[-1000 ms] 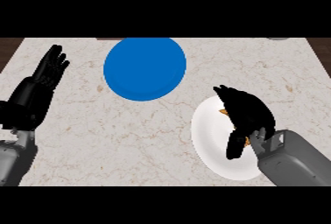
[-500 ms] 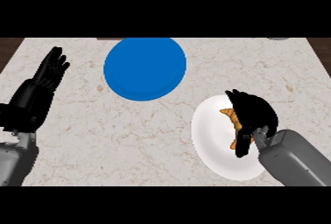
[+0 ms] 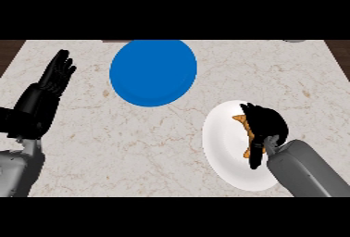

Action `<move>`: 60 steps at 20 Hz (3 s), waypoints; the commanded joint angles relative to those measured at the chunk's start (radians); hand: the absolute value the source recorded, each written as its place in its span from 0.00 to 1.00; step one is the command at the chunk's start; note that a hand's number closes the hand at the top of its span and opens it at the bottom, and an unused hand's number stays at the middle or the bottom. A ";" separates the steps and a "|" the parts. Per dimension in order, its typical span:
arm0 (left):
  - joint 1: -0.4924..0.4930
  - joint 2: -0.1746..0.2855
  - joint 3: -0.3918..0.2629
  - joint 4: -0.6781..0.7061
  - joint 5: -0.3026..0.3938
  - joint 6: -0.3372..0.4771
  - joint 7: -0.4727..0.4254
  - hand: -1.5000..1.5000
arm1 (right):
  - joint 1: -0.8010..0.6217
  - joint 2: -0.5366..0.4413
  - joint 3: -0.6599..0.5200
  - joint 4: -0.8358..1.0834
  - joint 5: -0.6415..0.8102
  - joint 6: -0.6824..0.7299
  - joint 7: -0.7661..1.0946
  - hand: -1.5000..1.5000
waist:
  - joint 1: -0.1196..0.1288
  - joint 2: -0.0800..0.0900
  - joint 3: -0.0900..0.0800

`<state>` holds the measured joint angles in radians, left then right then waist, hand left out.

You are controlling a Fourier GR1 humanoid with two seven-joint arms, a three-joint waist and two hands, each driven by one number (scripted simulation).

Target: Pick the croissant from the plate and place it in the plate

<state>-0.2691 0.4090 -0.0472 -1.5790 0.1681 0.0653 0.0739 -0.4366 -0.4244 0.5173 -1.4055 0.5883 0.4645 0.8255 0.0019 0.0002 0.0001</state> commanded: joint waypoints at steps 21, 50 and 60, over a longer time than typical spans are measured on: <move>0.022 -0.040 0.083 -0.001 -0.052 -0.006 0.025 0.50 | 0.236 0.182 -0.161 -0.041 0.397 -0.422 0.396 1.00 | -0.087 -0.030 -0.003; -0.029 -0.074 0.031 -0.034 -0.076 -0.064 0.057 0.50 | -0.351 0.424 0.051 -0.192 0.607 -0.545 0.600 1.00 | 0.045 0.004 -0.001; -0.079 -0.092 0.029 0.029 -0.080 -0.079 0.018 0.50 | -0.590 0.424 -0.151 0.241 0.415 -0.757 0.429 1.00 | 0.079 0.022 -0.001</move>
<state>-0.3295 0.3229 -0.0113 -1.5686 0.1044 -0.0186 0.0969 -0.9471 -0.0099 0.4054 -1.3154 1.0595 -0.1248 1.1459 0.0718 0.0159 -0.0014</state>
